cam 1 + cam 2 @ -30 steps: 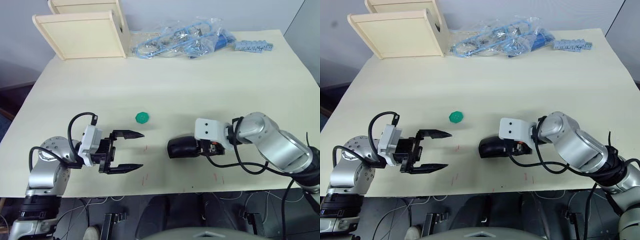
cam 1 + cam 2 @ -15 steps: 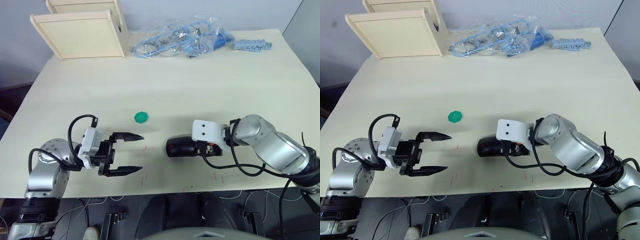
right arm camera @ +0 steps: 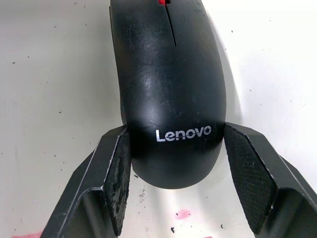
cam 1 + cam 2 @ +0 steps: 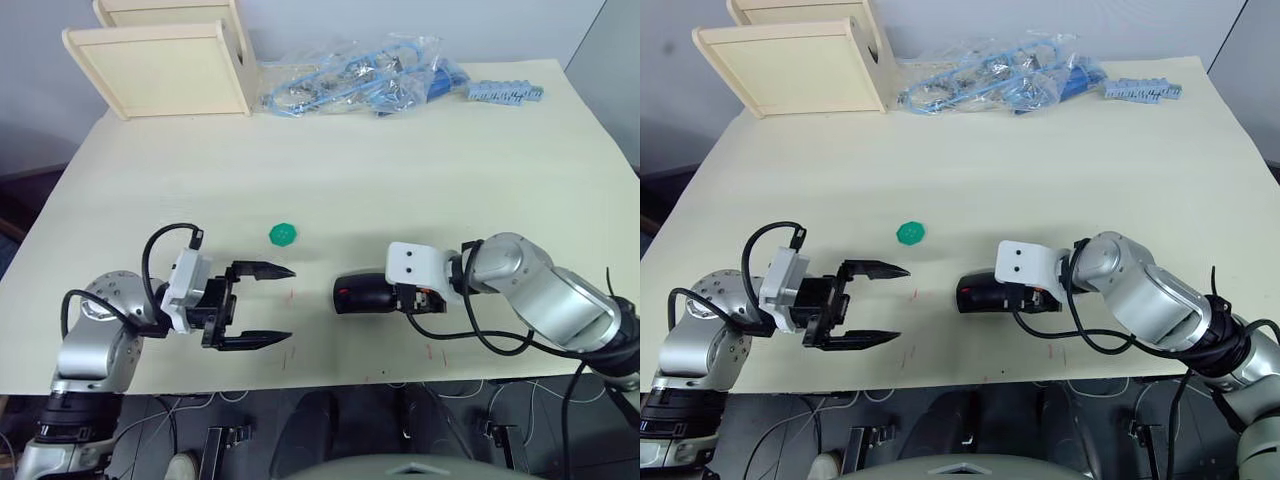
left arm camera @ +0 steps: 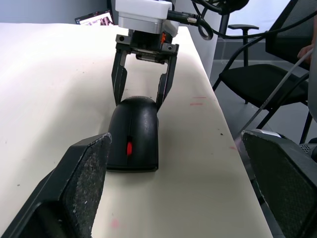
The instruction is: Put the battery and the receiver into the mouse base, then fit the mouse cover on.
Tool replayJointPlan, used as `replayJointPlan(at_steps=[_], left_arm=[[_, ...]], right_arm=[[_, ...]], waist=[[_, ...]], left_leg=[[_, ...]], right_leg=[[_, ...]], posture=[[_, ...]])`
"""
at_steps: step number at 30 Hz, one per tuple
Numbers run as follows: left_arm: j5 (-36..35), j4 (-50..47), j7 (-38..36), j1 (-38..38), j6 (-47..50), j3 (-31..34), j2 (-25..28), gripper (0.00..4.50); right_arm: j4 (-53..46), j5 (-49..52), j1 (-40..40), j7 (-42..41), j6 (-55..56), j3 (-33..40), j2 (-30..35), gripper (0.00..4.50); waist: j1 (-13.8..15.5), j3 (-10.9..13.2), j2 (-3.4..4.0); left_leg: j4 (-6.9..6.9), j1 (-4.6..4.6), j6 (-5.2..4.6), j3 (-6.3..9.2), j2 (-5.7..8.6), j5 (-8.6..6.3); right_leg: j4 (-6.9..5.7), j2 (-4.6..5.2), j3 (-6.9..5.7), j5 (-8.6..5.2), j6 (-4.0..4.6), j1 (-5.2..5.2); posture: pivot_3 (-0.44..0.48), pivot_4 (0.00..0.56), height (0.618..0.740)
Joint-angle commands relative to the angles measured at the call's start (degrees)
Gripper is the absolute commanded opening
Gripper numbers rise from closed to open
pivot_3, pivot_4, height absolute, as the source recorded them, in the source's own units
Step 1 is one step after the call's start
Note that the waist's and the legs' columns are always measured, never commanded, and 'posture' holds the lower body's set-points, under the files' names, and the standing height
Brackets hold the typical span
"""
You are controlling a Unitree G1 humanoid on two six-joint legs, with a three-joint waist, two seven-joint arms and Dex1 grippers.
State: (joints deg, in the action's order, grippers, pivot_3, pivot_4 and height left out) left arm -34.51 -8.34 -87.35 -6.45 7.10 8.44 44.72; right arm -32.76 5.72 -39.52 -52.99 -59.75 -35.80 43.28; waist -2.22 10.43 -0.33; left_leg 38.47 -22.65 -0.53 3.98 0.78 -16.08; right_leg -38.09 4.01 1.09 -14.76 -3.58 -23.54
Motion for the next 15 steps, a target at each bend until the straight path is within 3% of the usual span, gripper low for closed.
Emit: replayJointPlan(at_steps=[1,15], left_arm=[[-1.4,-2.1,0.1,-0.2,0.5,0.5,0.7,4.50],[-1.5,-2.6,-0.1,1.0,0.5,1.0,0.9,4.50]], right_arm=[[0.7,-0.6,1.3,0.7,0.1,-0.5,0.8,2.62],[2.3,-1.2,2.0,0.4,3.9,-1.1,0.1,2.62]], waist=[[0.0,0.0,-0.02],[-0.1,-0.2,-0.26]], left_leg=[[0.00,0.00,0.00,0.00,0.00,0.00],[0.01,0.04,0.03,0.03,-0.01,0.02]], right_leg=[[0.00,0.00,0.00,0.00,0.00,0.00],[-0.05,-0.02,-0.01,0.03,0.04,0.01]], posture=[[0.000,0.150,0.740],[0.000,0.150,0.740]])
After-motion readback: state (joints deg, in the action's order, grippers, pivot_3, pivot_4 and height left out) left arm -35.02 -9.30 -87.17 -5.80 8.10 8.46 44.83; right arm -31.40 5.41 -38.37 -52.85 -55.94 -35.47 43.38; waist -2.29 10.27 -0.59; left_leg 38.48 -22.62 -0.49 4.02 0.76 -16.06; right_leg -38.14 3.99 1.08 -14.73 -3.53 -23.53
